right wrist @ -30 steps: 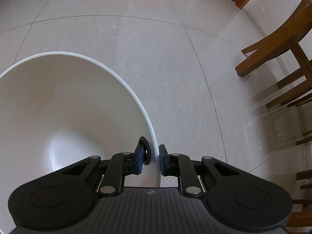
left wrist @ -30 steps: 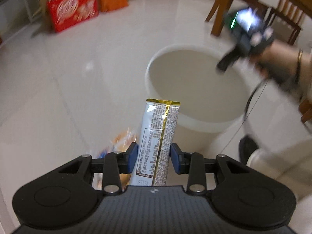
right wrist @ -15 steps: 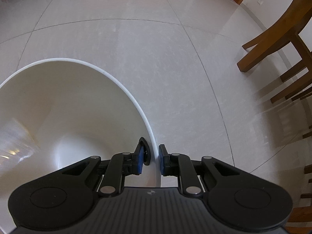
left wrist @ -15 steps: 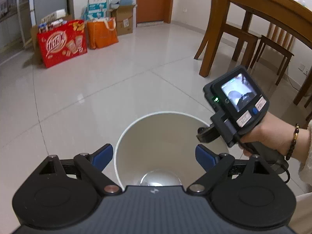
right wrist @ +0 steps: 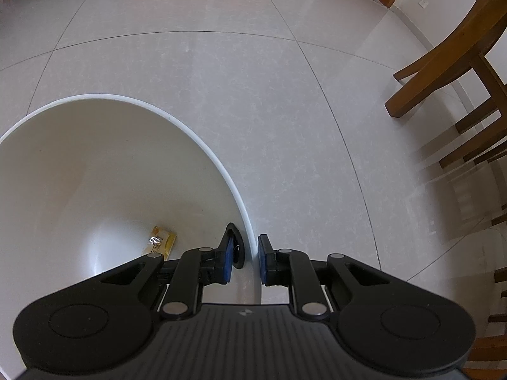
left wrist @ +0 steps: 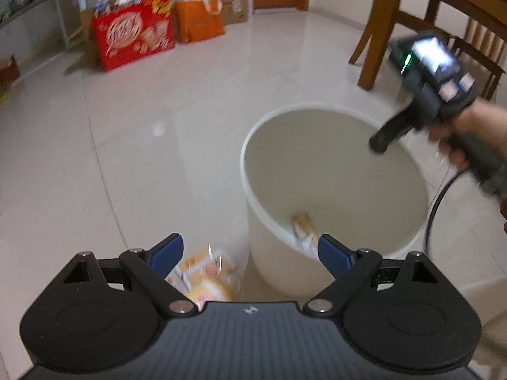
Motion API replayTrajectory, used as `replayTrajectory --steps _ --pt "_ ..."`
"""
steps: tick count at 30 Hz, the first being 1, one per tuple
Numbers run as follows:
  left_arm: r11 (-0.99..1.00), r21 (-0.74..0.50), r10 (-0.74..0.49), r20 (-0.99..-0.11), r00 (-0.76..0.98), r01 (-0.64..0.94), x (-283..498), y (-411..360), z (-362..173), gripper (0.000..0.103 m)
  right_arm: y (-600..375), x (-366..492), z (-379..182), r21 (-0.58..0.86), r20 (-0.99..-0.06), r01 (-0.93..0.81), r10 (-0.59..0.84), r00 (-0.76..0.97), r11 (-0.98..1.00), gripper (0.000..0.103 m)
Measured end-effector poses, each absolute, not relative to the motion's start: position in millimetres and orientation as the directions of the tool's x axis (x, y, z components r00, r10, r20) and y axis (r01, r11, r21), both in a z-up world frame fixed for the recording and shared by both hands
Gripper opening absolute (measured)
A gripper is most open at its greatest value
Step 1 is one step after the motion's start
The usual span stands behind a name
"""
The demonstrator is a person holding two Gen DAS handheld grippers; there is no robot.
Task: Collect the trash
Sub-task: 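Lower the left tool onto the second orange peel half and grasp it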
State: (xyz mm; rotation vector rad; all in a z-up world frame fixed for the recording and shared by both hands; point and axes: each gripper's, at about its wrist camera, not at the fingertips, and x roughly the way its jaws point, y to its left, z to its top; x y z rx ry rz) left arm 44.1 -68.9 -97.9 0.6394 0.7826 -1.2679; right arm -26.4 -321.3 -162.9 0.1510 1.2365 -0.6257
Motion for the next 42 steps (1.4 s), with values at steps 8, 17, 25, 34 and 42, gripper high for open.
replayTrajectory --steps 8,17,25,34,42 --pt "0.267 0.006 -0.512 -0.846 0.147 0.964 44.3 -22.9 -177.5 0.092 -320.4 -25.0 -163.3 -0.226 -0.912 0.519 -0.366 0.184 0.824 0.02" --pt "0.314 0.037 -0.422 -0.89 0.174 0.949 40.8 3.6 -267.4 0.092 -316.7 -25.3 -162.9 -0.242 -0.909 0.516 -0.378 0.177 0.822 0.02" --pt "0.352 0.063 -0.387 -0.899 0.207 0.934 45.9 13.5 -320.3 0.092 -317.2 -25.9 -163.0 -0.253 -0.906 0.51 -0.387 0.174 0.822 0.021" --pt "0.384 0.075 -0.384 -0.893 0.234 0.92 59.5 1.4 -347.0 0.092 -312.5 -23.2 -164.1 -0.283 -0.897 0.486 -0.407 0.17 0.827 0.022" --pt "0.413 0.059 -0.378 -0.896 0.231 0.909 66.5 -7.6 -355.9 0.088 -306.7 -19.9 -165.9 -0.317 -0.886 0.466 -0.433 0.165 0.826 0.023"
